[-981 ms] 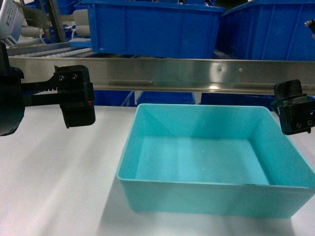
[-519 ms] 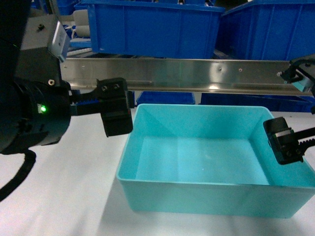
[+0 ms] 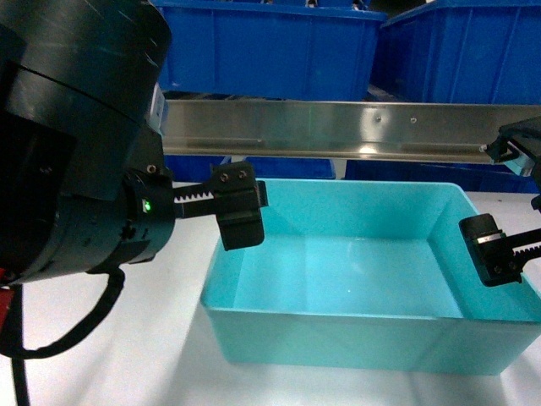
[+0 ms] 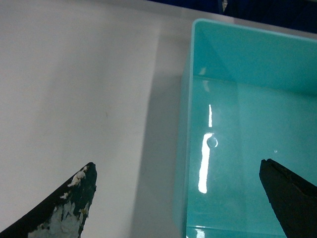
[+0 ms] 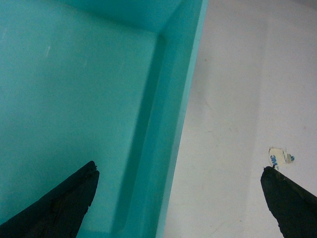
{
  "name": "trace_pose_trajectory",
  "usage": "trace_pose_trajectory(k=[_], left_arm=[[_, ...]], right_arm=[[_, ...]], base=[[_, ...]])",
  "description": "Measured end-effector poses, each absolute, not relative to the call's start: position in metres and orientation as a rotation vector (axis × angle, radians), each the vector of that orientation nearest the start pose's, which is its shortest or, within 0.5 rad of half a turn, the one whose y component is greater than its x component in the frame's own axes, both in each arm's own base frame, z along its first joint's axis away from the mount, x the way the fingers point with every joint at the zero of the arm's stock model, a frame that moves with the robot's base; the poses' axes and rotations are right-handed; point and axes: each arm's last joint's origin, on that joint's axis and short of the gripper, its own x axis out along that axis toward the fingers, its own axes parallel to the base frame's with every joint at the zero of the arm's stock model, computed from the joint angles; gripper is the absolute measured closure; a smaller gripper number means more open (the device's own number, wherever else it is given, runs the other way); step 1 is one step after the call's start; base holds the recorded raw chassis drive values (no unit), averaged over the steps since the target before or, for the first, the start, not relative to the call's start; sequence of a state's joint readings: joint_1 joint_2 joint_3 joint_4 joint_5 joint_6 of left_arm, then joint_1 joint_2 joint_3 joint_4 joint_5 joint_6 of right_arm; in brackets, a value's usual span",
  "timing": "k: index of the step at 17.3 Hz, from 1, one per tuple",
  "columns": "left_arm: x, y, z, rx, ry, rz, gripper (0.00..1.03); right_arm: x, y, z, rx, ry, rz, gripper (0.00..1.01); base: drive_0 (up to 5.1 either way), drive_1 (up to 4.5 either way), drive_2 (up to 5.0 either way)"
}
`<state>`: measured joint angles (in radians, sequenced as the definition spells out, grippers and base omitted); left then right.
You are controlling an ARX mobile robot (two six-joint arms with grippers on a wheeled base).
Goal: Organize blue bins on left shelf correctly
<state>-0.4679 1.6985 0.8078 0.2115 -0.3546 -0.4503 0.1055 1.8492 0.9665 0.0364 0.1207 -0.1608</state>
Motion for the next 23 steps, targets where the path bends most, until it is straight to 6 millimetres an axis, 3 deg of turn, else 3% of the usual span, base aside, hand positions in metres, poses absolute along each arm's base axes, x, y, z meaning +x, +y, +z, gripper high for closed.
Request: trace_pose_trajectory(k=[4,8,17,23], left_arm=[[0.308,-0.145,0.133,-0.155,0.676,0.045,0.05],[0.321,-0.152,0.126,-0.154,0.695,0.051,0.05],[0.319,-0.155,0.123,-0.161,0.72,0.057,0.05],[0.319,-0.159,0.107,-0.192,0.801,0.078,0.05]], right_arm=[[0.359,0.034,0.126,-0.25,0.864,0.053,0.03],[0.361,0.033,0.123,-0.247,0.855,0.053,0.03],[0.363,0.027,0.113,-0.246,0.88,0.034,0.03],[0.366,0.023,0.105,-0.253,0.887,0.028,0.03]], base=[[0.0,0.0,0.0],[0.0,0.0,0.0],[0.0,0.0,0.0],[0.0,0.0,0.0]])
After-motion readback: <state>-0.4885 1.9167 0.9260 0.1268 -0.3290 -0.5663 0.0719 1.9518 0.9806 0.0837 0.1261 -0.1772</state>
